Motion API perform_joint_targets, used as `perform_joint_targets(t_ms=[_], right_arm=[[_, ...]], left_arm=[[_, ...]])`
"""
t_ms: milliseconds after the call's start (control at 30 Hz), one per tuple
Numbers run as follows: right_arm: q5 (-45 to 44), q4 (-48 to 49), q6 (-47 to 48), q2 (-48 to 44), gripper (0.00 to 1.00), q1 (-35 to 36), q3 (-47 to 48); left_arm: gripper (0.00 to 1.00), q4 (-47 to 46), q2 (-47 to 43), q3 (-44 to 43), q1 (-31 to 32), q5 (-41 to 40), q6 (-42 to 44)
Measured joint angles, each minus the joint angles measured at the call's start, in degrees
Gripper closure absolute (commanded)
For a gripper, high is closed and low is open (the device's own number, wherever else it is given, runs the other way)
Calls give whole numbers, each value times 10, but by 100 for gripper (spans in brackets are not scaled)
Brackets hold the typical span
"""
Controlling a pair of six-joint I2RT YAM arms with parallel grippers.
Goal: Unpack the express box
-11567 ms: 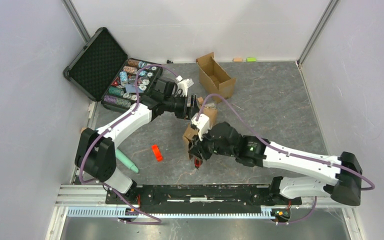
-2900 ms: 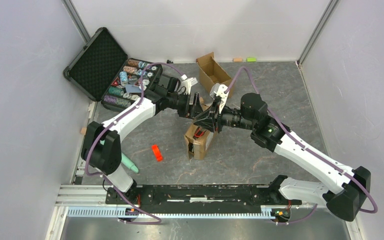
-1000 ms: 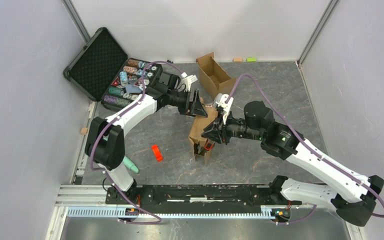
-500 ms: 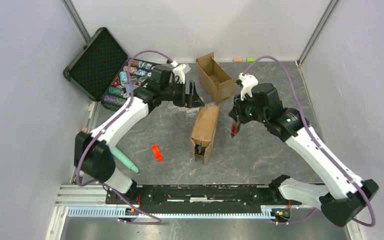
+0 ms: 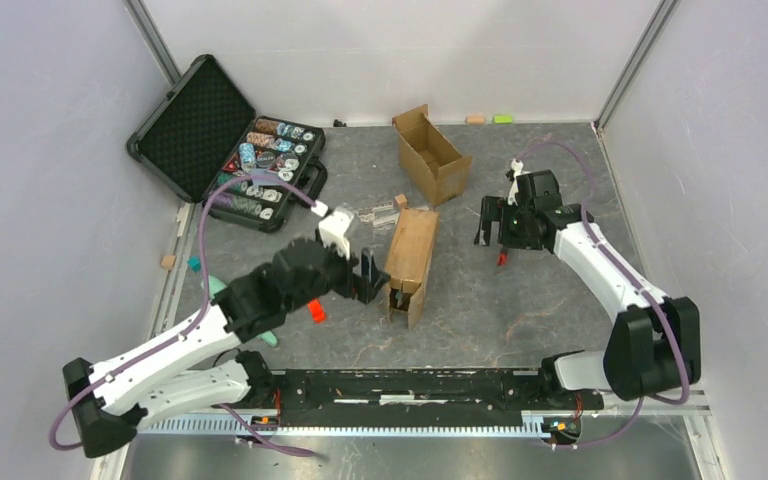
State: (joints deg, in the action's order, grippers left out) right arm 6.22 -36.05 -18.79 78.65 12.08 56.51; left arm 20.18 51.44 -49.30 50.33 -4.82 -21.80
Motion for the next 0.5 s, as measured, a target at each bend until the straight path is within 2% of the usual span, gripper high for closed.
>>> perform_joint_targets(t_ms=[133,267,333,433,500], right_arm=[[-15,75,-42,-57,2,44,-29],[-38,151,-90,-87,2,112,-77],[-46,184,-111,-82,2,137,-100],[-54,225,-137,-68,6,159,-130],[-54,250,-147,-54,8,168,-139]], left_arm=[[13,6,-56,88,106,-111,-33],[11,-15,-51,134,203,-203,-58],[11,-45,-38,152,228,-232,-63],[13,-88,-15,168,234,-265,-69],[20,-118,6,173,234,-289,-68]])
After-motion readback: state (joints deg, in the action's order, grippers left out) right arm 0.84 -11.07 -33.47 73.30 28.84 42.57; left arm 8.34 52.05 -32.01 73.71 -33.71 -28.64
